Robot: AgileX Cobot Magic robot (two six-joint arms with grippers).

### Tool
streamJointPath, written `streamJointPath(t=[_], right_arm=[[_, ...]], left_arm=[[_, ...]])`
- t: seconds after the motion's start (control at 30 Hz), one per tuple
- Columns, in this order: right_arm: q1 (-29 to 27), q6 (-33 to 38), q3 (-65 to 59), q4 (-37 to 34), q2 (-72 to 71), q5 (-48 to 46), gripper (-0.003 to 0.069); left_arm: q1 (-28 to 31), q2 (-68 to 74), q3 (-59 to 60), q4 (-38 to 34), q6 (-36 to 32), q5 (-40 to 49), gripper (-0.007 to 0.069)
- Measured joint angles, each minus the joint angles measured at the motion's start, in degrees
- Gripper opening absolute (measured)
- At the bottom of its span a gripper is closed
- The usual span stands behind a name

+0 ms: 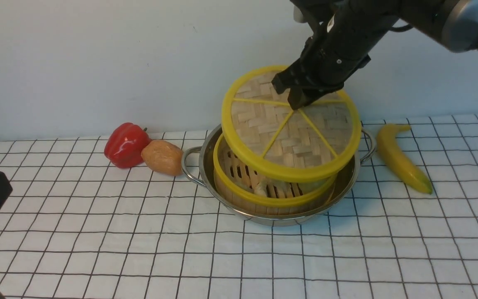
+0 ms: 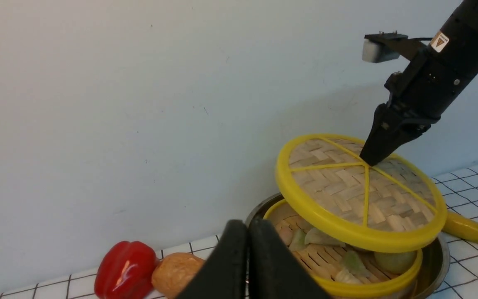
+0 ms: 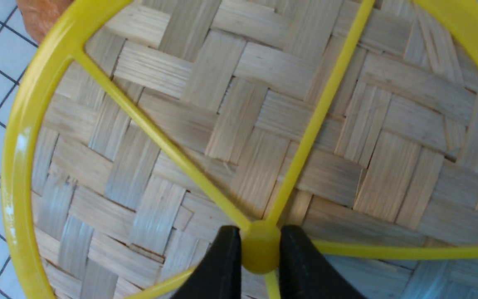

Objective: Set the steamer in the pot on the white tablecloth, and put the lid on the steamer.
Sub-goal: 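Place the bamboo steamer lid onto the steamer basket in the pot with the right gripper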

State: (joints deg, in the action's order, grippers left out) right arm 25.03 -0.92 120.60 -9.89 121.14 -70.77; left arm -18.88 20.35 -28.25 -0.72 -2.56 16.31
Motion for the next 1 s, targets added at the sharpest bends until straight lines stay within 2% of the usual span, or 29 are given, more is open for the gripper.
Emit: streamJointPath(t=[0.33, 1.0], right_arm=[[0.0, 1.4, 0.0, -0.2, 0.8, -0.1, 0.013], [0.0, 4.2, 0.1, -3.3, 4.4, -0.1, 0.013]], left_arm=[[0.0, 0.0, 0.0, 2.1, 0.0, 8.0, 0.0001], [0.0, 0.0, 0.0, 2.6, 0.0, 8.1, 0.0001]])
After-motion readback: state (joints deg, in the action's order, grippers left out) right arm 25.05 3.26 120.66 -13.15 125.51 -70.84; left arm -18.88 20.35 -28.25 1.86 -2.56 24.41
